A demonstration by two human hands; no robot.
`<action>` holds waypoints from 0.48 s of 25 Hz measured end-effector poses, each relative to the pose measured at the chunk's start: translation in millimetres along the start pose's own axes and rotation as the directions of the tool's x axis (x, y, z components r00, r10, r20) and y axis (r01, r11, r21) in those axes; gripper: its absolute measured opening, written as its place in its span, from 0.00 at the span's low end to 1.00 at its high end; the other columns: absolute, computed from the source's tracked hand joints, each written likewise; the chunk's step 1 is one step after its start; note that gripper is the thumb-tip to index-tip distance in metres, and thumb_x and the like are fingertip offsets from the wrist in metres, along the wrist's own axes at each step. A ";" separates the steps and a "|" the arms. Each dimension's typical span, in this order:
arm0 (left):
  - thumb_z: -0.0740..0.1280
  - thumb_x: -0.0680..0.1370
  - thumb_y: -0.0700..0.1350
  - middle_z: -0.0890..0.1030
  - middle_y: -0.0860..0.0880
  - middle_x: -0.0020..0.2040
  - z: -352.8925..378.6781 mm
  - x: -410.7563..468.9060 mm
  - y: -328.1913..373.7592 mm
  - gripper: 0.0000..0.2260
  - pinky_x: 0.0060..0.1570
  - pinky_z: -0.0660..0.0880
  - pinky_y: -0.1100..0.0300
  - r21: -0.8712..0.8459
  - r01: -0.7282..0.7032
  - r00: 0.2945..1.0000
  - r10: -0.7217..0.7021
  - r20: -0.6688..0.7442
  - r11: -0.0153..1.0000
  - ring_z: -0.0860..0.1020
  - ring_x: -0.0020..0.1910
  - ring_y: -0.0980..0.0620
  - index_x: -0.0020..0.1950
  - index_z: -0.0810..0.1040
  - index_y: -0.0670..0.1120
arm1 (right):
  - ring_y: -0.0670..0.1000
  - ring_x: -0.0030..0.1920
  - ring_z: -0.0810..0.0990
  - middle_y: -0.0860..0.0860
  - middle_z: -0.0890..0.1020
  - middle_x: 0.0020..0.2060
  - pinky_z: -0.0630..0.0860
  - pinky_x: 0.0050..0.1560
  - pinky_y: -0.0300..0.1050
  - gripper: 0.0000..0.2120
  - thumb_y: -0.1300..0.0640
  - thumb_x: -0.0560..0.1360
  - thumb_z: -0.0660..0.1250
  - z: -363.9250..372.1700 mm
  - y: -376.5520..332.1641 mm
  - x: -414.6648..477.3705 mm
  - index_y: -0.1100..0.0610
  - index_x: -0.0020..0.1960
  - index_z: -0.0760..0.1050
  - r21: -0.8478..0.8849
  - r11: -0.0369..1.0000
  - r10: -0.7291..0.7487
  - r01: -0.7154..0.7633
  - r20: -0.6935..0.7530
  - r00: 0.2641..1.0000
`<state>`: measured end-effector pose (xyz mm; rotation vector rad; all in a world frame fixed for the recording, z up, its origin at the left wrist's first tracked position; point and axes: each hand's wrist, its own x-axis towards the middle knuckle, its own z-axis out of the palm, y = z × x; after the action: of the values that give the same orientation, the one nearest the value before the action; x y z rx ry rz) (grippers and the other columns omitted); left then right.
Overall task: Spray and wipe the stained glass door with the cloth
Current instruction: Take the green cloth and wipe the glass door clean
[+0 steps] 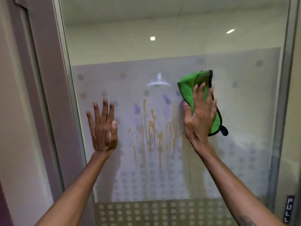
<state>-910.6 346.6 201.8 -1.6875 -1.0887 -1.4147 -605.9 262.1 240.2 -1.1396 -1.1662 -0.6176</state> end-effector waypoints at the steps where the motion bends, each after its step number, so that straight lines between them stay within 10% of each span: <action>1: 0.46 0.84 0.51 0.52 0.50 0.84 -0.2 -0.5 -0.6 0.27 0.80 0.42 0.36 -0.004 0.000 1.000 0.000 0.004 1.000 0.47 0.84 0.40 0.84 0.54 0.47 | 0.52 0.83 0.48 0.48 0.55 0.82 0.42 0.82 0.53 0.30 0.46 0.82 0.56 6.9 -11.1 -2.4 0.50 0.82 0.57 -0.021 0.999 -0.044 0.045 0.028 0.999; 8: 0.46 0.84 0.50 0.49 0.51 0.85 -9.9 -1.1 0.8 0.28 0.80 0.40 0.39 -0.008 0.004 0.997 -0.003 0.073 1.000 0.44 0.84 0.43 0.84 0.52 0.48 | 0.56 0.83 0.51 0.48 0.58 0.82 0.50 0.80 0.62 0.32 0.51 0.78 0.61 33.9 -25.7 -107.6 0.50 0.81 0.60 -0.146 0.875 -0.402 0.462 0.312 0.861; 12: 0.49 0.82 0.46 0.50 0.50 0.85 -14.2 -5.7 -10.0 0.28 0.80 0.45 0.35 -0.025 -0.062 0.992 0.064 0.106 0.998 0.45 0.84 0.43 0.84 0.53 0.46 | 0.58 0.82 0.55 0.49 0.57 0.81 0.51 0.79 0.67 0.32 0.52 0.77 0.58 16.8 9.1 -124.6 0.51 0.81 0.57 -0.335 0.887 -0.257 0.319 0.216 0.942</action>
<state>-926.0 337.2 198.6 -1.8150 -1.0715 -1.3139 -645.6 260.4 120.5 -1.3620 -1.4188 -1.0198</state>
